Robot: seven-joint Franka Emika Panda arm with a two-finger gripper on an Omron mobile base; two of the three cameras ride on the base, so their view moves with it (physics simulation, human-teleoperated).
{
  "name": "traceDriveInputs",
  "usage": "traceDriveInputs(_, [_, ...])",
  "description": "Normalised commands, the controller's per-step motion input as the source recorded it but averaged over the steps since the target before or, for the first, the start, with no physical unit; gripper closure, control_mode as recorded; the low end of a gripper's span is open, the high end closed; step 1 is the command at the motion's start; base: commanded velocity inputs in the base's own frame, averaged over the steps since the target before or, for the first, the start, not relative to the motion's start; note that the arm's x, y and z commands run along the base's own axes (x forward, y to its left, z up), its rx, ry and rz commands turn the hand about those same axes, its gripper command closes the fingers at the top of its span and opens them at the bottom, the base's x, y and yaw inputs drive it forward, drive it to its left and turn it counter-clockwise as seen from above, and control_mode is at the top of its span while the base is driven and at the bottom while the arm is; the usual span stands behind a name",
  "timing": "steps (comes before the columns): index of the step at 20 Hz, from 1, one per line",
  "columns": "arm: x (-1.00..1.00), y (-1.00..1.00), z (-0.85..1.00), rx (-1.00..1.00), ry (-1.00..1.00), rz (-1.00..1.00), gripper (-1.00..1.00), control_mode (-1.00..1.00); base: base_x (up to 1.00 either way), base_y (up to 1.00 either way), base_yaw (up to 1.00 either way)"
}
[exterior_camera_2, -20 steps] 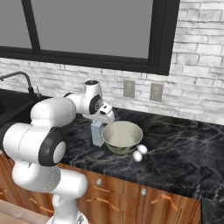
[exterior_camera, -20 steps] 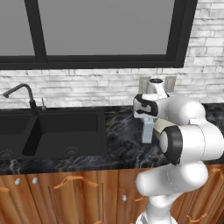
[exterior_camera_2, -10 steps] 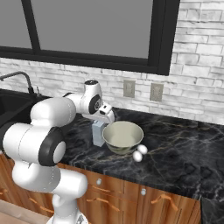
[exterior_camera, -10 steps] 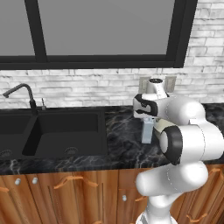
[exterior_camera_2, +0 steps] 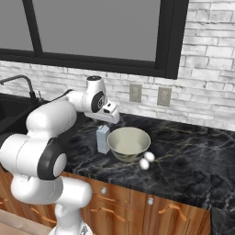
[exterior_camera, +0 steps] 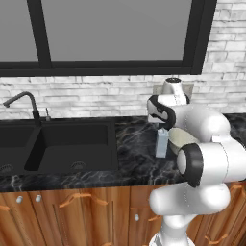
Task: Gather the eggs and milk located in the vicinity of the sink area and place them right next to the bowl.
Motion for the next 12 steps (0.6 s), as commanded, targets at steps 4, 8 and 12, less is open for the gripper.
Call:
traceDriveInputs(4, [-0.53,0.0,0.46,0.01,-0.05,0.0,-1.0,-1.0,0.0,0.0,0.0])
traceDriveInputs(8, [-0.92,0.04,0.34,0.01,-0.07,0.0,-1.0,-1.0,0.0,0.0,0.0])
traceDriveInputs(12, [-0.92,0.06,0.3,0.0,-0.02,0.0,-1.0,-1.0,0.0,0.0,0.0])
